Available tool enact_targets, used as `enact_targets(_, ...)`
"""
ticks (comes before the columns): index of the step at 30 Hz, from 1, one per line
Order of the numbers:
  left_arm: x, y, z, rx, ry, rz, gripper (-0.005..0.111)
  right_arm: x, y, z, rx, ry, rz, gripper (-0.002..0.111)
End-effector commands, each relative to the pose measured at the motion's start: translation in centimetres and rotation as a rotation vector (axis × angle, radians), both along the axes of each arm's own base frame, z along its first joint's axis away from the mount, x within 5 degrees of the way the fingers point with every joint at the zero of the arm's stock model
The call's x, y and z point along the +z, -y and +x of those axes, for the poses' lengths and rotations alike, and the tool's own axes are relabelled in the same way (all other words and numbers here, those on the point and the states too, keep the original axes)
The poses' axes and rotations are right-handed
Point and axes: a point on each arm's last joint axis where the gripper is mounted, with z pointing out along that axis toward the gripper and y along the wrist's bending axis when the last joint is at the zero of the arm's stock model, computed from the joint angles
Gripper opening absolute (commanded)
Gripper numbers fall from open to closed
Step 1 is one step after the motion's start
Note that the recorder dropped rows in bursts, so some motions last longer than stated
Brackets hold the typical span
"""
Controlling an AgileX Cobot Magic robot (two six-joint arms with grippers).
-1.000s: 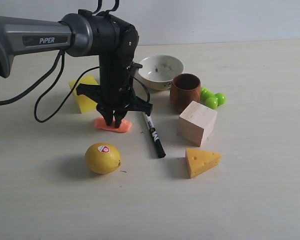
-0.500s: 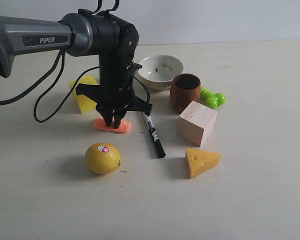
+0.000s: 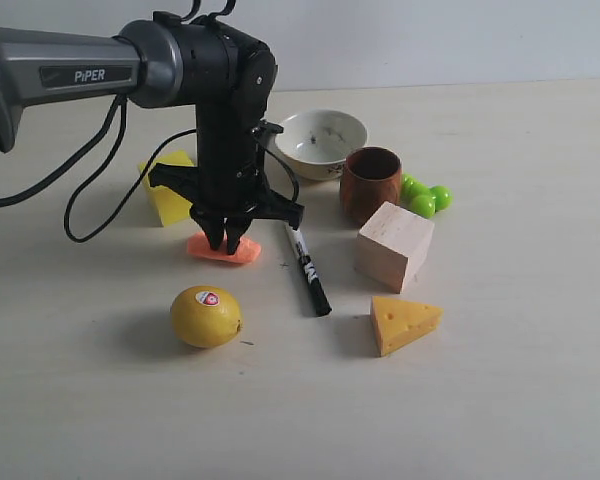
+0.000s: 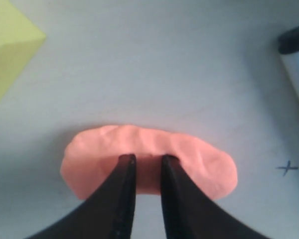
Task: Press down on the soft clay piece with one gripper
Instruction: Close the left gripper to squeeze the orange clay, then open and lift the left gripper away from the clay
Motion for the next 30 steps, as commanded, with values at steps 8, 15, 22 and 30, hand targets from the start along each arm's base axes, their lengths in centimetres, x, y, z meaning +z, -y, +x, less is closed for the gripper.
enact_targets(8, 0.82, 0.06, 0.02, -0.003, 0.012, -0.006, 0.02, -0.02, 0.01, 0.0, 0.002, 0.014, -0.009, 0.0)
enact_targets(15, 0.64, 0.04, -0.01, -0.005, 0.008, -0.003, 0.02, -0.02, 0.01, 0.0, 0.002, 0.014, -0.009, 0.0)
enact_targets(22, 0.66, 0.07, -0.03, -0.01, 0.005, -0.006, 0.02, -0.02, 0.01, 0.0, 0.002, 0.014, -0.009, 0.0)
enact_targets(30, 0.66, 0.09, 0.0, -0.021, 0.007, -0.008, 0.002, -0.02, 0.01, 0.0, 0.002, 0.014, -0.009, 0.0)
